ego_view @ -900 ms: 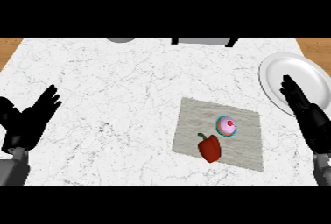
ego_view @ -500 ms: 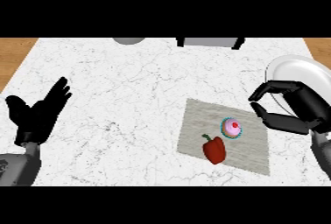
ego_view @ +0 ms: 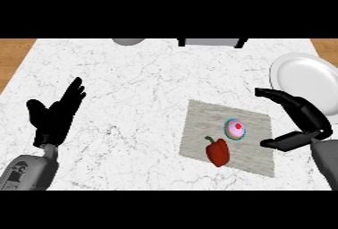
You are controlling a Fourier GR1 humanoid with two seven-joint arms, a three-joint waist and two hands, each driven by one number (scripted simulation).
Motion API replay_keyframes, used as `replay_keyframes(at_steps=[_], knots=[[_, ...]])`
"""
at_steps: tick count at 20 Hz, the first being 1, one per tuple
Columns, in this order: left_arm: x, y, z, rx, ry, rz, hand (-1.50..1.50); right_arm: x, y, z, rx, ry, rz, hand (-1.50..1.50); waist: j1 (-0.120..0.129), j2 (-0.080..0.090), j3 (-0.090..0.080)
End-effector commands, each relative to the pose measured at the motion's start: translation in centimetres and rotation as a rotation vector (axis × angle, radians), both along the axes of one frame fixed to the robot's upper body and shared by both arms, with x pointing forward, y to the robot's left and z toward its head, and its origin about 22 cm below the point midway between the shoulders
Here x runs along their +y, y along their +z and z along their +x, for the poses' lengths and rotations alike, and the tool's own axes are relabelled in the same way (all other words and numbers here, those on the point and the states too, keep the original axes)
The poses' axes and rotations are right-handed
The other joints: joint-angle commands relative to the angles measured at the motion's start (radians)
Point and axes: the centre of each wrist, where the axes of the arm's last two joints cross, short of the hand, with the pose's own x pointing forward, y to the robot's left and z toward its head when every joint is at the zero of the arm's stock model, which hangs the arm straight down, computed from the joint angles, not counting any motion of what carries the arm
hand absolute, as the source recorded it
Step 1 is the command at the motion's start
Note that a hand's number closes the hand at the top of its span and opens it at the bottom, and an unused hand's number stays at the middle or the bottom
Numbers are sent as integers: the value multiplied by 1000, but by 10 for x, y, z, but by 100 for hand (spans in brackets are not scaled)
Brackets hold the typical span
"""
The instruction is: Pick the cupcake from the placemat and place it in the plate
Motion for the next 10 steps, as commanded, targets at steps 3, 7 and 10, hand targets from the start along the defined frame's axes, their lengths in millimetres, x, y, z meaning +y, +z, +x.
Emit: replay_keyframes(at_steps=[3,7,10], knots=[[-19,-25,-5,1,5,2,0,-19,0,23,-40,134,-194,-150,-12,-4,-2],[-20,-18,-8,20,8,0,0,-18,-6,37,-63,139,-271,-150,-17,-8,-2],[0,-8,2,27,12,13,0,-12,2,42,-51,168,-314,-150,-31,-12,-3]])
